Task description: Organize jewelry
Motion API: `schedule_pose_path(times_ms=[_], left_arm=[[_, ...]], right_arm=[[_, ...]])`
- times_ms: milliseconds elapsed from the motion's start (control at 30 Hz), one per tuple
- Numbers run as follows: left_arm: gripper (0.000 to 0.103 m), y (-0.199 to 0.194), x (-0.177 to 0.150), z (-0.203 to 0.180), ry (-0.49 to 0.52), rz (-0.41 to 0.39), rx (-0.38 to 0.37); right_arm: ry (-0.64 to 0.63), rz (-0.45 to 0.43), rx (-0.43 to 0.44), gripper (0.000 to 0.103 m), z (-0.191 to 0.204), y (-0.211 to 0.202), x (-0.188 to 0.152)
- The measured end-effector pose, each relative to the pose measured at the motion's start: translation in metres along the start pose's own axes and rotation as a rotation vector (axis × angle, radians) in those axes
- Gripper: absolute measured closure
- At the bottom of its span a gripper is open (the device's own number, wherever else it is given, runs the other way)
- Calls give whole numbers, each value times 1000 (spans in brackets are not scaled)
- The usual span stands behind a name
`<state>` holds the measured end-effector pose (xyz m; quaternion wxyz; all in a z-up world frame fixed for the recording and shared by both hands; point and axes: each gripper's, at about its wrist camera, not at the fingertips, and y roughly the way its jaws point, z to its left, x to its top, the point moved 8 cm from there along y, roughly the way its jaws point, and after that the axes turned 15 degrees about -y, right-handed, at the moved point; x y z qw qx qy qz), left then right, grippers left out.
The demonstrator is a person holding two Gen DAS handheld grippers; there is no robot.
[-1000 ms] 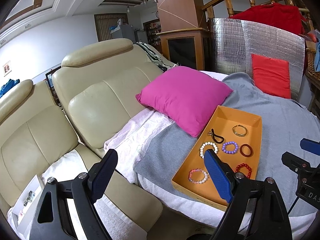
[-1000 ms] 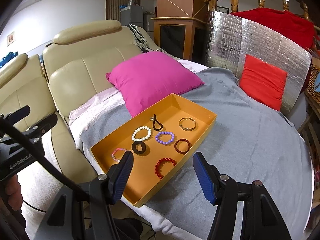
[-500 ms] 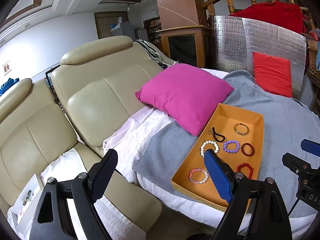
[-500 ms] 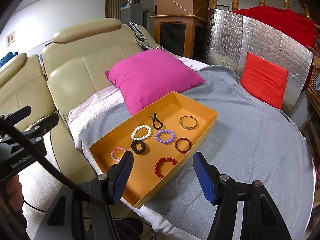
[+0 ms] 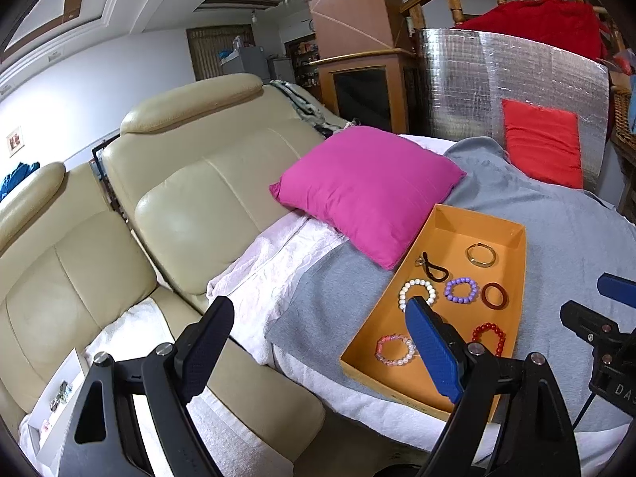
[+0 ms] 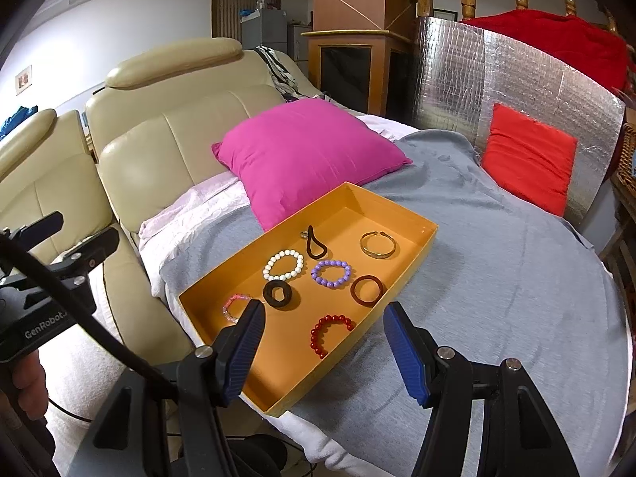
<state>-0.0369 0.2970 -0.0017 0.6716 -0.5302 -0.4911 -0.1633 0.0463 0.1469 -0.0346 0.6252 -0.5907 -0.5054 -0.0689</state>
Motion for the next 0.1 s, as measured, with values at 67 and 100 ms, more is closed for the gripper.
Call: schedule_pose_path(times_ms=[67,100], left_arm=[[15,-1,1,-9,23,-6,-1],[15,-3,2,-19,36,-7,-14]], right_arm=[[10,-8,-7,37,-8,-1,-3],[20,-13,-17,37,-15,-2,-5]])
